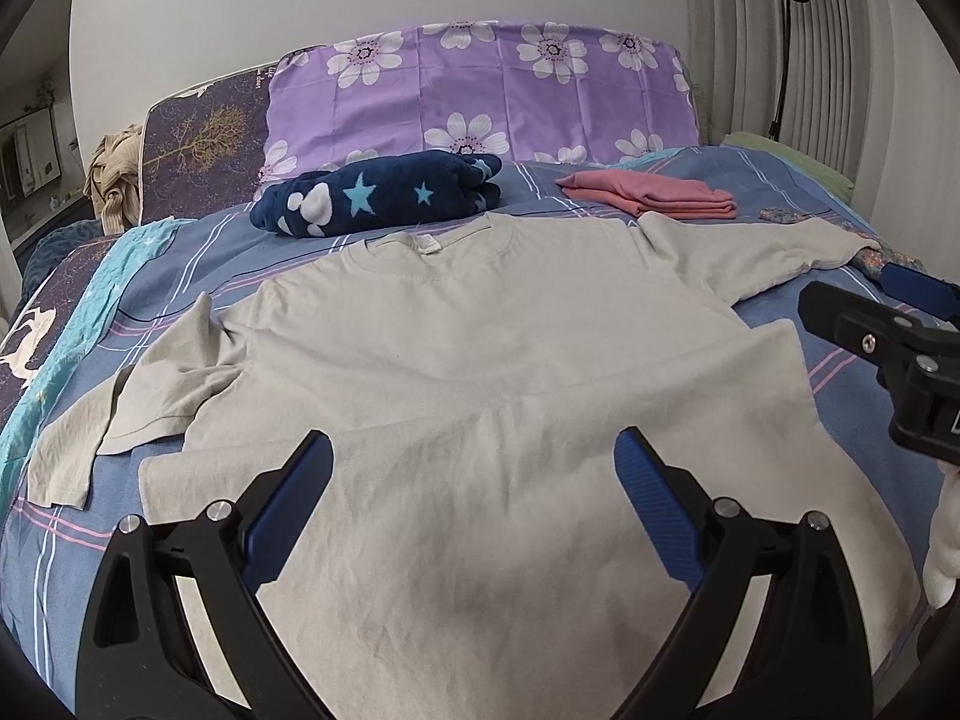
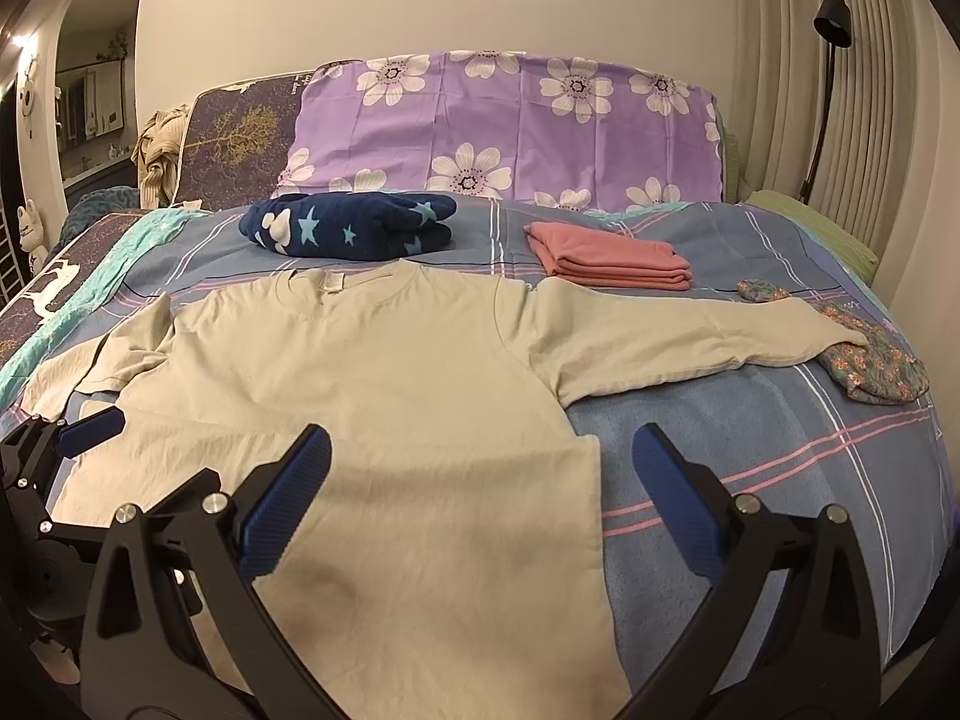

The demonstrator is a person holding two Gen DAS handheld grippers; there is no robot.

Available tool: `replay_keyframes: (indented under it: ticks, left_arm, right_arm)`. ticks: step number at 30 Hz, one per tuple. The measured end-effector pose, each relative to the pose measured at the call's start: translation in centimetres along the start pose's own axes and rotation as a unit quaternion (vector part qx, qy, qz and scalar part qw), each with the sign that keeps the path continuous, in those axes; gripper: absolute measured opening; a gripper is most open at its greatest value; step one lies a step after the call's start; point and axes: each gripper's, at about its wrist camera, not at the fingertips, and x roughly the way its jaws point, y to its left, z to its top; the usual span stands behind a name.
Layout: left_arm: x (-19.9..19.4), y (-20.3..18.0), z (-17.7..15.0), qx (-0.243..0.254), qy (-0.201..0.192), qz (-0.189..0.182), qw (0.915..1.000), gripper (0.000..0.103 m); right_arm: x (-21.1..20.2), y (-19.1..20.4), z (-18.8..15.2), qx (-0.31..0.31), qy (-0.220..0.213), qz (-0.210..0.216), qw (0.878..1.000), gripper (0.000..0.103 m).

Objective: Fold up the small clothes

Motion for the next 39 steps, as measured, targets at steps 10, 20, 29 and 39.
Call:
replay_keyframes:
  ticks: [10,20,29,39]
  left_arm:
    - [0.0,0.8,-0.2,-0.017,0.0,-0.01,0.9998,0.096]
    - [0.1,2.9,-0.5,-0.022,0.005,0.024,0.9995,0.095]
    - [0.7,10.3,-2.5,-0.084,0.047,0.073,0.9927,0.061]
    - [1.8,25.6,-5.6,-0.12,0.133,0.284,0.9418,0.058]
  right_arm:
    - [0.2,0.0,-0.4,-0.001,0.001,0.001,1.0,0.101]
    - [0.2,0.1,-0.4,-0.005,0.001,0.001,1.0,0.101]
    - [1.9,-1.0,-0.6,0.01,0.032,0.08,0.996,0.043]
    - [3.4,-2.0,-1.4,0.02,0.062,0.066,0.996,0.048]
